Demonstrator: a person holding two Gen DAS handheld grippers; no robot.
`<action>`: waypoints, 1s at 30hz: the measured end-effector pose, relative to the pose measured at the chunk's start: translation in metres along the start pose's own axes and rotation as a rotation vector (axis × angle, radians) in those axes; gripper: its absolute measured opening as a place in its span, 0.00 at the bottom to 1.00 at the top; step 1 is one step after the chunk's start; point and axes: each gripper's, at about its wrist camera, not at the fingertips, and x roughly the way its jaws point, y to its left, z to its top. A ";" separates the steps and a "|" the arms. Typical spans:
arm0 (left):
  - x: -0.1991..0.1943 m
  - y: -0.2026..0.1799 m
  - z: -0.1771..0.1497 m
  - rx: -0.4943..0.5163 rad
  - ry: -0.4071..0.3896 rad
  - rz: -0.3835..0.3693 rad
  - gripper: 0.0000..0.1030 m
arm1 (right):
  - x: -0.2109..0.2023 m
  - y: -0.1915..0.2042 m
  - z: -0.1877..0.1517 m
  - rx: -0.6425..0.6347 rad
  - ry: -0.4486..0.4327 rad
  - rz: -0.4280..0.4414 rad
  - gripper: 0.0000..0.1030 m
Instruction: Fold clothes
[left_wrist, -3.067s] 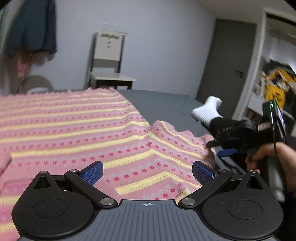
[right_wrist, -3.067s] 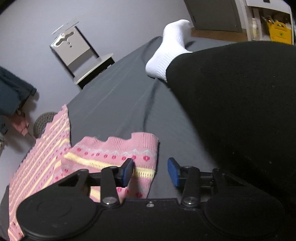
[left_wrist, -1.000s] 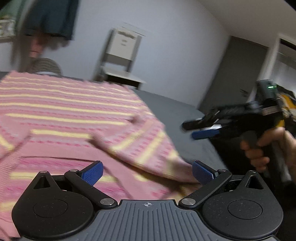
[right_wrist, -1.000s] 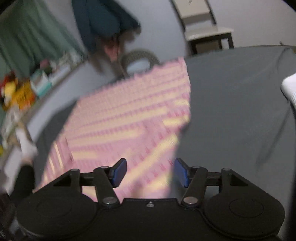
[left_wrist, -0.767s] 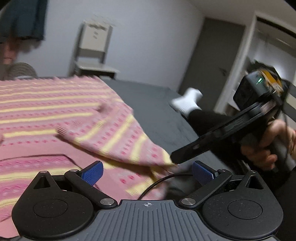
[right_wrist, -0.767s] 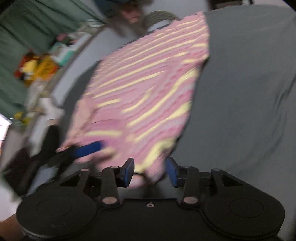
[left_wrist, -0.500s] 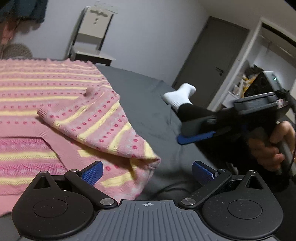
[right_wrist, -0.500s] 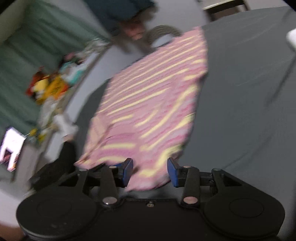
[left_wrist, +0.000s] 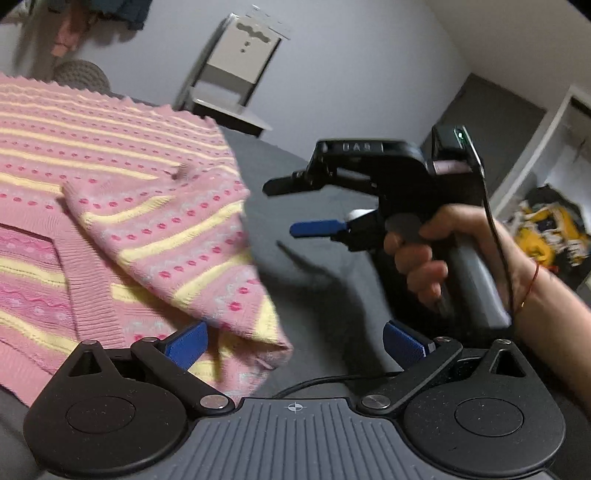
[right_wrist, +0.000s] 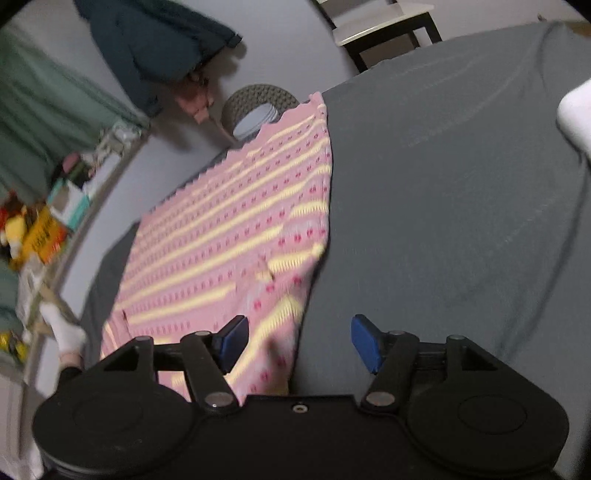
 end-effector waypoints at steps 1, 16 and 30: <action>0.001 0.001 0.000 -0.016 0.001 0.003 0.88 | 0.005 -0.003 0.002 0.020 0.003 0.023 0.59; 0.013 0.024 -0.003 -0.197 0.074 0.008 0.21 | 0.045 -0.008 -0.003 0.044 0.001 0.074 0.11; 0.011 0.030 -0.005 -0.203 0.090 0.001 0.17 | 0.038 -0.018 -0.002 0.099 -0.042 0.028 0.15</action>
